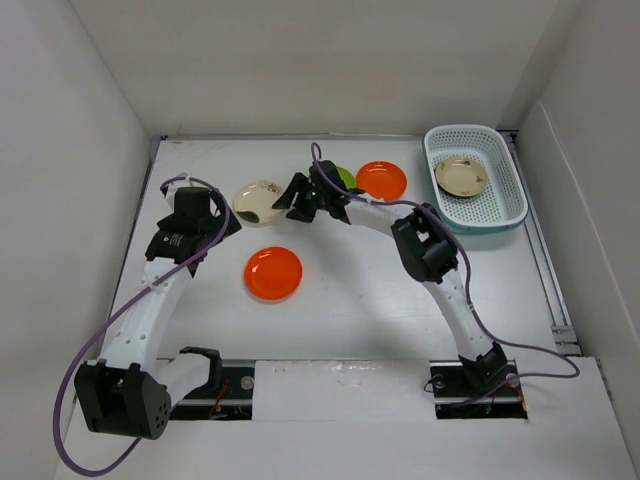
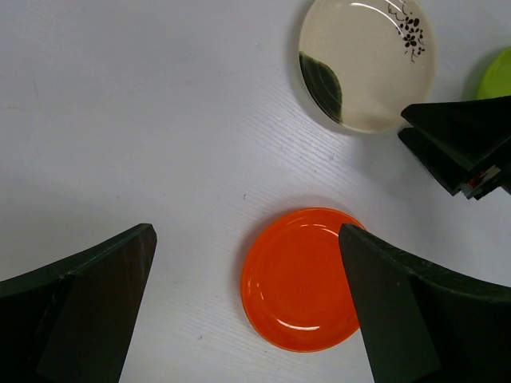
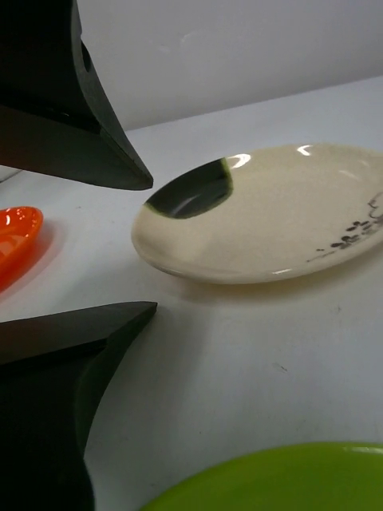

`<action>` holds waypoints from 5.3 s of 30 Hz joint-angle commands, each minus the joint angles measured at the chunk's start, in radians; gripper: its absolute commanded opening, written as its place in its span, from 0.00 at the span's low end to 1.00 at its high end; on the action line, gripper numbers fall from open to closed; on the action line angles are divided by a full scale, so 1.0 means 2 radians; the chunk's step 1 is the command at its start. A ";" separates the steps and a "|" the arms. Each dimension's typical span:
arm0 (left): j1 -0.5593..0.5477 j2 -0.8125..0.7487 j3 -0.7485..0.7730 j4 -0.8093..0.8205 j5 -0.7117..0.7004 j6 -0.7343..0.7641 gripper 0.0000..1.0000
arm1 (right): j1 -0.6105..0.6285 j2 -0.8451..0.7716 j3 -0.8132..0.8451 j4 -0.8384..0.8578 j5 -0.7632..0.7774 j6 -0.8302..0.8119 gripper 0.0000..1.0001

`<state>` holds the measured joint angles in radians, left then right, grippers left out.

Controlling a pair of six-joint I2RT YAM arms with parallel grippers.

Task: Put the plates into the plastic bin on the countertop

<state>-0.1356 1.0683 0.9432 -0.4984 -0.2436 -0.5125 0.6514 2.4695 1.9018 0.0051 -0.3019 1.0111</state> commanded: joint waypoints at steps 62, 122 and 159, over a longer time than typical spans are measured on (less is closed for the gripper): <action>0.000 -0.040 0.007 0.024 0.060 0.029 1.00 | -0.490 -0.277 -0.263 -0.042 0.050 -0.056 0.00; 0.000 -0.063 -0.002 0.033 0.083 0.034 1.00 | -0.097 -0.167 -0.159 -0.043 0.139 0.084 0.00; -0.162 0.257 0.239 0.117 0.178 -0.055 1.00 | -0.472 -0.401 -0.323 -0.040 0.072 -0.052 1.00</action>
<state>-0.4473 1.5726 1.3224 -0.2970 0.1242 -0.5976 -0.3054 1.7905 1.2587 -0.1638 -0.1581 0.9215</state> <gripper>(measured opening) 0.993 0.993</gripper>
